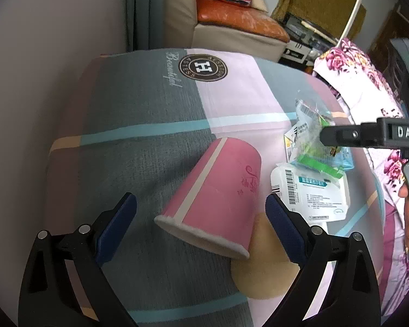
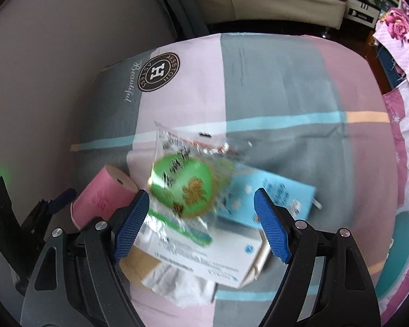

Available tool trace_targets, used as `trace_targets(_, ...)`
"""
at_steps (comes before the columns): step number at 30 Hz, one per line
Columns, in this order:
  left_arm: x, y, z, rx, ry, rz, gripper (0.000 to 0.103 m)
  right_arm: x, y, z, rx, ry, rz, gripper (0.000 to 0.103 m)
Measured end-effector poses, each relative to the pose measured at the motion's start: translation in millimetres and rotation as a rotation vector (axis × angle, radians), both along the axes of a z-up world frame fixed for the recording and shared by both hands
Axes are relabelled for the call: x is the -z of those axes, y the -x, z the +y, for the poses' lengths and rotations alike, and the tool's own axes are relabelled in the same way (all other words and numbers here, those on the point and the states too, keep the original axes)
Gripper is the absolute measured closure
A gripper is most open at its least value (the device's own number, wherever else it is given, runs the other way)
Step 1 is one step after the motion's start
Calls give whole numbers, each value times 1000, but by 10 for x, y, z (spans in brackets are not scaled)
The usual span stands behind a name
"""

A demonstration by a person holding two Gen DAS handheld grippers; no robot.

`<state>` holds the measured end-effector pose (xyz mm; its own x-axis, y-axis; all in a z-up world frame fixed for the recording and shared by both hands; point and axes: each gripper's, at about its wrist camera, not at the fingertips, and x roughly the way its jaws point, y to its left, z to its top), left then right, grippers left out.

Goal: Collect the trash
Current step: 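Grasp the pink paper cup with the left tool while the right tool grasps the snack bag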

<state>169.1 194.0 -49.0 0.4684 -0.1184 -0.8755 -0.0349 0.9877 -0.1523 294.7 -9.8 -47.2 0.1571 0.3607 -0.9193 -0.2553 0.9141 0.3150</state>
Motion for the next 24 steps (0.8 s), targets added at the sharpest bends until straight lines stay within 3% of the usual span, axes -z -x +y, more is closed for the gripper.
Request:
trace_targets(4,98,-75,-23,5,1,27,8,132,-63,64,2,-16,28,28)
trace_targets(10,185,-88,14,-26,50,25,10,108,-77,75,-1,-33,-16,28)
trace_targets(12,186,-80,20,-32,81,24,23,114,-73,90,-24,-40,-31,45)
trace_targets(14,160,-67,21,-54,60,12,25,134,-77,93,-39,-66,-15,78)
trace_targets(24,-88,133,73,-120,68,-40,26,-146,100,-24,-48,-111,-81,79)
